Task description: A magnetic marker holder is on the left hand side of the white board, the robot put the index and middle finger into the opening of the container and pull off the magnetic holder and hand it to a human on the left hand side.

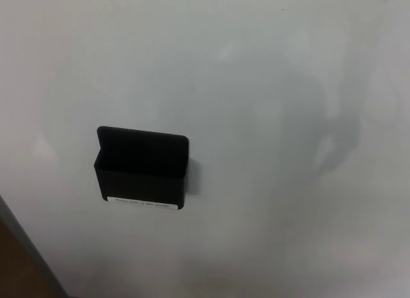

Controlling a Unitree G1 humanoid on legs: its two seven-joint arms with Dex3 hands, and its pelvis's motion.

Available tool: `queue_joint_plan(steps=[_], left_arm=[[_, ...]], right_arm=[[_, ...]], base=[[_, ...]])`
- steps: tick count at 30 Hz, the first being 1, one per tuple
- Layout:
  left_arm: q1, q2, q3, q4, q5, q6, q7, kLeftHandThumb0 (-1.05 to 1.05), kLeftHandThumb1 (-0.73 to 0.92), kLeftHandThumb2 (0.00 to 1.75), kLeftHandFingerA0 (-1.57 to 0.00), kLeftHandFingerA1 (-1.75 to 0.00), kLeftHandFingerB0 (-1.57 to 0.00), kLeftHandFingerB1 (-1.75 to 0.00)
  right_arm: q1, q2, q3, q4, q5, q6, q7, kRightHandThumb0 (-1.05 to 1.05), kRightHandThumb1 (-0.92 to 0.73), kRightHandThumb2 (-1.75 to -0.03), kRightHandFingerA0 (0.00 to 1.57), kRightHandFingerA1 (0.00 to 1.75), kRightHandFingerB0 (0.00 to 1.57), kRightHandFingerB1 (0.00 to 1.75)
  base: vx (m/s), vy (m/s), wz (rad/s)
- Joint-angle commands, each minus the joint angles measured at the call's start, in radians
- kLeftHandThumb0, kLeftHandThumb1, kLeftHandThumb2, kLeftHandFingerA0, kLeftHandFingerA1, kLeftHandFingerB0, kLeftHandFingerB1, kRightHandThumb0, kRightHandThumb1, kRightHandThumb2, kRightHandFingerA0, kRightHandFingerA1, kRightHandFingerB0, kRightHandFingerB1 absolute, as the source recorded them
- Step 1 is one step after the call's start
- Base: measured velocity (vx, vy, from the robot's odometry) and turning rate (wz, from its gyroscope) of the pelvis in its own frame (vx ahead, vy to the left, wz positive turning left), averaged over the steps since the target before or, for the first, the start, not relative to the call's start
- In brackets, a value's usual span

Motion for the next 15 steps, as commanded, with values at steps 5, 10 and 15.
queue_joint_plan(steps=[5,10,15], left_arm=[[0.056,0.073,0.074,-0.276,-0.064,-0.436,-0.035,-0.58,0.56,0.57,-0.35,-0.33,-0.3,-0.3],[0.084,0.177,0.117,-0.708,-0.103,-0.321,-0.124,-0.66,0.47,0.76,-0.3,-0.43,-0.26,-0.4],[0.038,0.316,0.189,-1.02,-0.06,-0.19,-0.179,-0.65,0.56,0.58,-0.49,-0.38,-0.32,-0.31]], right_arm=[[-0.038,0.017,-0.033,-0.061,0.015,-0.482,-0.109,-0.53,-0.66,-0.6,0.49,0.41,0.33,0.31],[-0.112,0.021,-0.028,0.027,-0.02,-0.458,-0.162,-0.53,-0.65,-0.6,0.54,0.43,0.31,0.32],[-0.147,0.03,-0.024,0.115,-0.036,-0.446,-0.209,-0.52,-0.65,-0.6,0.55,0.43,0.33,0.32]], base=[[0.0,0.0,0.0],[0.0,0.0,0.0],[0.0,0.0,0.0]])
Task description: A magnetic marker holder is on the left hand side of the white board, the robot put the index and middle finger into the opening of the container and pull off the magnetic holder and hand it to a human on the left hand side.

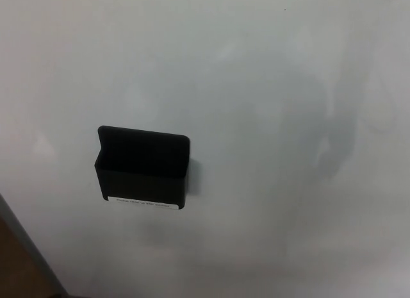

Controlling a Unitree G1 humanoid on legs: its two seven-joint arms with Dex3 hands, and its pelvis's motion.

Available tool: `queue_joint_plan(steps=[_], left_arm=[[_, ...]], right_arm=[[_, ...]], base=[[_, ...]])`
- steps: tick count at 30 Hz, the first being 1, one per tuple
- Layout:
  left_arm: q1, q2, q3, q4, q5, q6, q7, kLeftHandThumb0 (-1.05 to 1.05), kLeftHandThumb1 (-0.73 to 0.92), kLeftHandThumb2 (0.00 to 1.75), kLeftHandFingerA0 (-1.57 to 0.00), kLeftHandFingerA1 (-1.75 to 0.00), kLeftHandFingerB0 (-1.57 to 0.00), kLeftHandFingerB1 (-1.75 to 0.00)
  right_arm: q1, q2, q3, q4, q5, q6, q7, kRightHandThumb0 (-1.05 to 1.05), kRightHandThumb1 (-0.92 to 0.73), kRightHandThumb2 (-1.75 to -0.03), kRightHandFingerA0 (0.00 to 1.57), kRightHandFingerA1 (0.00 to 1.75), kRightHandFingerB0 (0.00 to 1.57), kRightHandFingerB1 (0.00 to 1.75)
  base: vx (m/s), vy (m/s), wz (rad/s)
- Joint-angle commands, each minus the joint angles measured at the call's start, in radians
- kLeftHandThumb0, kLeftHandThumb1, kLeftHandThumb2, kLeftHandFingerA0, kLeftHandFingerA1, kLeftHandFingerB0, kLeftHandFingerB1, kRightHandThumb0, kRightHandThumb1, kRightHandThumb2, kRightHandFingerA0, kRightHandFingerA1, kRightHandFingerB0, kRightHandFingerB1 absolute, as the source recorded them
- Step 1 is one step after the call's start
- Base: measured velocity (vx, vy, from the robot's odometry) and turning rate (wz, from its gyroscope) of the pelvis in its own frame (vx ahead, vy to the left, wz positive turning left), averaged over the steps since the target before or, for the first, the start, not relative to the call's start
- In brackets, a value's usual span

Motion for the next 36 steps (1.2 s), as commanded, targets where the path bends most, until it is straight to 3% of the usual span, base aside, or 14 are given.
queue_joint_plan(steps=[1,2,3,7,12,13,14,15,16,17,22,34,35,36], left_arm=[[-0.005,0.273,0.137,-0.663,-0.033,-0.008,-0.165,-0.65,0.56,0.58,-0.49,-0.38,-0.32,-0.31],[-0.023,0.296,0.146,-0.706,-0.041,0.034,-0.179,-0.65,0.55,0.57,-0.48,-0.38,-0.32,-0.31],[-0.051,0.322,0.151,-0.727,-0.045,0.059,-0.195,-0.71,0.46,0.79,-0.35,-0.48,-0.27,-0.42],[-0.114,0.39,0.163,-0.773,-0.025,0.104,-0.229,-0.72,0.46,0.8,-0.36,-0.48,-0.26,-0.41],[-0.223,0.482,0.135,-0.821,-0.003,0.164,-0.286,-0.72,0.45,0.78,-0.36,-0.47,-0.28,-0.41],[-0.26,0.502,0.109,-0.833,-0.001,0.192,-0.306,-0.67,0.53,0.57,-0.4,-0.35,-0.32,-0.31],[-0.269,0.509,0.102,-0.839,-0.001,0.202,-0.31,-0.67,0.53,0.57,-0.4,-0.35,-0.32,-0.31],[-0.309,0.525,0.07,-0.853,0.007,0.233,-0.331,-0.71,0.45,0.77,-0.31,-0.44,-0.26,-0.4],[-0.318,0.53,0.061,-0.859,0.008,0.243,-0.336,-0.71,0.45,0.77,-0.31,-0.44,-0.26,-0.4],[-0.35,0.545,0.037,-0.868,0.013,0.267,-0.352,-0.68,0.54,0.57,-0.35,-0.35,-0.29,-0.3],[-0.524,0.613,-0.091,-0.888,0.032,0.407,-0.474,-0.71,0.55,0.58,-0.28,-0.33,-0.24,-0.29],[-0.851,0.596,-0.351,-0.74,0.009,0.61,-0.716,-0.75,0.44,0.77,-0.2,-0.43,-0.14,-0.37],[-0.867,0.597,-0.364,-0.725,0.006,0.623,-0.736,-0.75,0.45,0.78,-0.18,-0.42,-0.12,-0.36],[-0.886,0.599,-0.38,-0.707,0.003,0.639,-0.758,-0.75,0.45,0.78,-0.18,-0.42,-0.12,-0.36]], right_arm=[[-0.083,0.008,-0.019,0.143,-0.035,-0.223,-0.164,-0.52,-0.65,-0.6,0.55,0.43,0.33,0.32],[-0.088,0.009,-0.021,0.15,-0.032,-0.226,-0.166,-0.52,-0.65,-0.6,0.55,0.43,0.32,0.32],[-0.088,0.01,-0.025,0.151,-0.025,-0.233,-0.162,-0.53,-0.68,-0.6,0.52,0.42,0.29,0.31],[-0.088,0.014,-0.038,0.16,-0.008,-0.255,-0.156,-0.53,-0.66,-0.6,0.55,0.43,0.32,0.32],[-0.073,0.01,-0.06,0.158,0.013,-0.288,-0.155,-0.55,-0.66,-0.61,0.55,0.42,0.32,0.32],[-0.068,0.011,-0.067,0.168,0.023,-0.289,-0.147,-0.54,-0.66,-0.61,0.55,0.42,0.31,0.32],[-0.067,0.012,-0.07,0.172,0.026,-0.291,-0.145,-0.54,-0.66,-0.61,0.55,0.42,0.31,0.32],[-0.064,0.011,-0.076,0.18,0.028,-0.294,-0.145,-0.52,-0.66,-0.6,0.56,0.42,0.32,0.32],[-0.064,0.011,-0.078,0.184,0.027,-0.296,-0.146,-0.52,-0.66,-0.6,0.56,0.42,0.32,0.32],[-0.068,0.011,-0.082,0.196,0.024,-0.302,-0.149,-0.51,-0.66,-0.6,0.56,0.42,0.32,0.32],[-0.076,0.015,-0.089,0.234,0.013,-0.324,-0.166,-0.51,-0.65,-0.6,0.58,0.43,0.33,0.33],[-0.091,0.016,-0.107,0.26,0.013,-0.348,-0.188,-0.48,-0.67,-0.6,0.61,0.43,0.37,0.34],[-0.092,0.016,-0.108,0.261,0.013,-0.352,-0.188,-0.54,-0.55,-0.84,0.54,0.56,0.31,0.46],[-0.095,0.016,-0.108,0.263,0.013,-0.357,-0.188,-0.54,-0.55,-0.84,0.54,0.56,0.31,0.46]], base=[[0.0,0.0,0.0],[0.0,0.0,0.0],[0.0,0.0,0.0],[0.0,0.0,0.0],[0.0,0.0,0.0],[0.0,0.0,0.0],[0.0,0.0,0.0],[0.0,0.0,0.0],[0.0,0.0,0.0],[0.0,0.0,0.0],[0.0,0.0,0.0],[0.0,0.0,0.0],[0.0,0.0,0.0],[0.0,0.0,0.0]])
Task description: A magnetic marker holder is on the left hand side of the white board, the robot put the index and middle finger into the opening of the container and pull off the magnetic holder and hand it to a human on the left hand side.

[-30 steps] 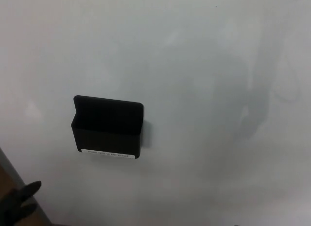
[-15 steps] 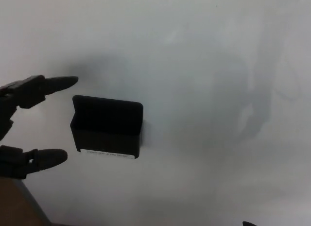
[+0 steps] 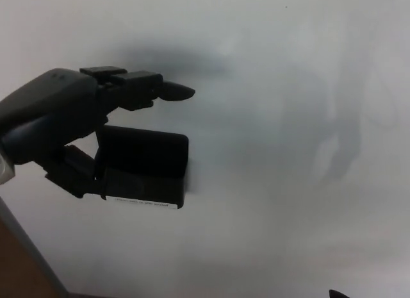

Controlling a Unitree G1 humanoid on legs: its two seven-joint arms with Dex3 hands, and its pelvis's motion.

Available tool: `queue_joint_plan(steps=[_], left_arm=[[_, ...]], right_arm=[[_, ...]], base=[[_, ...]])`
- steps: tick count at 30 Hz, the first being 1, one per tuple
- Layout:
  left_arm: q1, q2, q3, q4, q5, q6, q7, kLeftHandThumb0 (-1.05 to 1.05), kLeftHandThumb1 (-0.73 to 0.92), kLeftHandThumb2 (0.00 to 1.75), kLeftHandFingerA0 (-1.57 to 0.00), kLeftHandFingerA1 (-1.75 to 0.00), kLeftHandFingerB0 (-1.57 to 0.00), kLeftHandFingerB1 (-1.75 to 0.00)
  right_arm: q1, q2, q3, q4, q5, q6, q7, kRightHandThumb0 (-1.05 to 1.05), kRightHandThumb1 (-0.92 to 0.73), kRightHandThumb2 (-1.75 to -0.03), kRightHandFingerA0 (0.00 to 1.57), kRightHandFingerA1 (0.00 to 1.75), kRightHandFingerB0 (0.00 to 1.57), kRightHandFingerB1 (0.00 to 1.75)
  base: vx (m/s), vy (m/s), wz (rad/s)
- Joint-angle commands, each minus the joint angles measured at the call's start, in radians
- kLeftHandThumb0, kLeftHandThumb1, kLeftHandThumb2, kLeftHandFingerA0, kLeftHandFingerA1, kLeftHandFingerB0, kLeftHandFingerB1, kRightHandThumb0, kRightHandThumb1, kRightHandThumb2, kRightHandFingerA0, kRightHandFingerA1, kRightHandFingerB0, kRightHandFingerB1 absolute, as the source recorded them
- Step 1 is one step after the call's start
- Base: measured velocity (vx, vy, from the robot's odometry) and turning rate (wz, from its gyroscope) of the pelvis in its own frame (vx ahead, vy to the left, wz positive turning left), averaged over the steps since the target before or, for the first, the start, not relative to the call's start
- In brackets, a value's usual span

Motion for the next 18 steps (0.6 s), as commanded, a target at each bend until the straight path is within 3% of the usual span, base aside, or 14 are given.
queue_joint_plan(steps=[1,10,11,15,16,17,18], left_arm=[[-0.187,0.044,-0.159,0.113,-0.008,0.302,-0.336,-0.76,0.45,0.77,-0.17,-0.41,-0.11,-0.36],[-0.326,0.096,-0.236,0.19,-0.035,0.437,-0.527,-0.7,0.46,0.75,-0.2,-0.43,-0.09,-0.36],[-0.368,0.115,-0.258,0.202,-0.048,0.453,-0.601,-0.68,0.48,0.76,-0.21,-0.44,-0.11,-0.37],[-0.466,0.149,-0.309,0.212,-0.072,0.539,-0.748,-0.7,0.47,0.77,-0.23,-0.44,-0.11,-0.37],[-0.474,0.151,-0.313,0.213,-0.075,0.545,-0.758,-0.7,0.47,0.77,-0.23,-0.44,-0.11,-0.37],[-0.488,0.155,-0.318,0.215,-0.077,0.548,-0.776,-0.7,0.47,0.78,-0.25,-0.45,-0.13,-0.37],[-0.507,0.16,-0.325,0.222,-0.083,0.547,-0.803,-0.71,0.48,0.79,-0.26,-0.45,-0.12,-0.38]], right_arm=[[-0.019,-0.012,-0.027,0.034,0.013,-0.102,-0.06,-0.54,-0.55,-0.84,0.54,0.55,0.31,0.46],[-0.039,-0.012,-0.022,0.046,0.0,-0.089,-0.081,-0.54,-0.55,-0.84,0.55,0.56,0.33,0.47],[-0.043,-0.012,-0.021,0.049,-0.002,-0.091,-0.082,-0.48,-0.67,-0.6,0.61,0.44,0.39,0.35],[-0.046,-0.01,-0.023,0.052,0.006,-0.092,-0.072,-0.49,-0.67,-0.6,0.61,0.44,0.39,0.35],[-0.046,-0.01,-0.023,0.052,0.007,-0.092,-0.071,-0.49,-0.67,-0.6,0.61,0.44,0.39,0.35],[-0.048,-0.011,-0.023,0.053,0.006,-0.092,-0.072,-0.55,-0.55,-0.85,0.53,0.56,0.32,0.47],[-0.051,-0.013,-0.022,0.054,0.006,-0.093,-0.072,-0.54,-0.54,-0.84,0.54,0.56,0.34,0.48]], base=[[0.0,0.0,0.0],[0.0,0.0,0.0],[0.0,0.0,0.0],[0.0,0.0,0.0],[0.0,0.0,0.0],[0.0,0.0,0.0],[0.0,0.0,0.0]])
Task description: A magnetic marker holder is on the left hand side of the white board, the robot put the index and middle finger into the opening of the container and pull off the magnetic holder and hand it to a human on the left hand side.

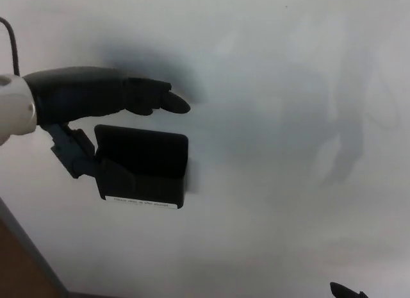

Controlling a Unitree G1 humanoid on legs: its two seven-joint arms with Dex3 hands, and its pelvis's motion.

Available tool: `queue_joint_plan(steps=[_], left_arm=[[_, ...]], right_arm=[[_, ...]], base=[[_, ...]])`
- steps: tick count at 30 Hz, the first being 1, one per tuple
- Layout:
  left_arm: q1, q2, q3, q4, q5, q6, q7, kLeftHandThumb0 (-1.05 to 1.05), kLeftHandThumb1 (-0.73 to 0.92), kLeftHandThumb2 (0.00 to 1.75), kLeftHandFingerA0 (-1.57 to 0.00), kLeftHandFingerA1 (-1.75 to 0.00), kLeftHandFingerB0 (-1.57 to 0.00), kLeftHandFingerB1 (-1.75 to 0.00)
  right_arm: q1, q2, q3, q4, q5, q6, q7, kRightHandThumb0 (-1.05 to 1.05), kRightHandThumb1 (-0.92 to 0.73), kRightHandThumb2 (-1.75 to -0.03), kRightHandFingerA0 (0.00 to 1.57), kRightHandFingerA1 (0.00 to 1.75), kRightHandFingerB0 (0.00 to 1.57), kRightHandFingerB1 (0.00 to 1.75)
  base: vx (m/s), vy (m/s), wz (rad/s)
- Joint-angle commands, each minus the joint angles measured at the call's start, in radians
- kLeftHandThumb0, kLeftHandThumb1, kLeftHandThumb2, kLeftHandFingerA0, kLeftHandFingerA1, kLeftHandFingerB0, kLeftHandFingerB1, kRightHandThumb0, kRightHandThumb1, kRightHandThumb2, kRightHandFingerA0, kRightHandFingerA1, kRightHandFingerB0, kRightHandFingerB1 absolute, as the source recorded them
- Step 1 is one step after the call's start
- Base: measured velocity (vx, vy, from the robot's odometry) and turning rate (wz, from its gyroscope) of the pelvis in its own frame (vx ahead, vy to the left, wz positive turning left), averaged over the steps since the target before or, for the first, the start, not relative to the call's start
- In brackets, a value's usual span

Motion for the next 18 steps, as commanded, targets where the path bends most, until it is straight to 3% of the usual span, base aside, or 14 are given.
queue_joint_plan(steps=[1,2,3,7,8,11,12,13,14,18], left_arm=[[-0.225,0.111,-0.122,0.063,-0.078,0.322,-0.505,-0.71,0.48,0.79,-0.26,-0.45,-0.12,-0.38],[-0.229,0.112,-0.124,0.066,-0.081,0.323,-0.51,-0.71,0.48,0.79,-0.26,-0.45,-0.12,-0.38],[-0.247,0.111,-0.132,0.088,-0.087,0.317,-0.54,-0.73,0.48,0.8,-0.25,-0.46,-0.12,-0.38],[-0.295,0.1,-0.157,0.134,-0.08,0.322,-0.594,-0.75,0.48,0.81,-0.25,-0.45,-0.13,-0.38],[-0.305,0.095,-0.163,0.144,-0.08,0.32,-0.607,-0.76,0.48,0.81,-0.28,-0.47,-0.14,-0.38],[-0.333,0.081,-0.179,0.169,-0.072,0.306,-0.632,-0.77,0.49,0.82,-0.31,-0.48,-0.14,-0.39],[-0.343,0.074,-0.186,0.176,-0.067,0.307,-0.638,-0.75,0.49,0.81,-0.31,-0.48,-0.14,-0.39],[-0.346,0.072,-0.188,0.177,-0.066,0.311,-0.639,-0.75,0.49,0.81,-0.31,-0.48,-0.14,-0.39],[-0.351,0.067,-0.193,0.179,-0.065,0.318,-0.64,-0.74,0.49,0.81,-0.28,-0.47,-0.13,-0.39],[-0.362,0.041,-0.213,0.192,-0.049,0.335,-0.637,-0.74,0.49,0.81,-0.26,-0.46,-0.13,-0.39]], right_arm=[[-0.023,-0.013,-0.017,0.029,0.007,-0.062,-0.045,-0.54,-0.54,-0.84,0.54,0.56,0.34,0.48],[-0.024,-0.013,-0.018,0.029,0.007,-0.063,-0.045,-0.54,-0.54,-0.84,0.54,0.56,0.34,0.48],[-0.024,-0.012,-0.016,0.029,0.005,-0.06,-0.047,-0.5,-0.66,-0.6,0.61,0.44,0.4,0.35],[-0.028,-0.017,-0.014,0.029,-0.001,-0.059,-0.056,-0.49,-0.66,-0.6,0.61,0.45,0.41,0.35],[-0.03,-0.019,-0.012,0.03,-0.007,-0.059,-0.063,-0.55,-0.54,-0.84,0.55,0.56,0.35,0.48],[-0.034,-0.019,-0.011,0.031,-0.01,-0.053,-0.069,-0.55,-0.54,-0.84,0.55,0.56,0.35,0.48],[-0.036,-0.018,-0.011,0.031,-0.009,-0.051,-0.068,-0.51,-0.65,-0.6,0.62,0.44,0.42,0.36],[-0.036,-0.018,-0.01,0.031,-0.01,-0.051,-0.07,-0.51,-0.65,-0.6,0.62,0.44,0.42,0.36],[-0.036,-0.018,-0.01,0.031,-0.01,-0.052,-0.07,-0.55,-0.53,-0.84,0.55,0.56,0.36,0.48],[-0.036,-0.02,-0.006,0.031,-0.016,-0.048,-0.077,-0.56,-0.54,-0.84,0.55,0.56,0.35,0.48]], base=[[0.0,0.0,0.0],[0.0,0.0,0.0],[0.0,0.0,0.0],[0.0,0.0,0.0],[0.0,0.0,0.0],[0.0,0.0,0.0],[0.0,0.0,0.0],[0.0,0.0,0.0],[0.0,0.0,0.0],[0.0,0.0,0.0]])
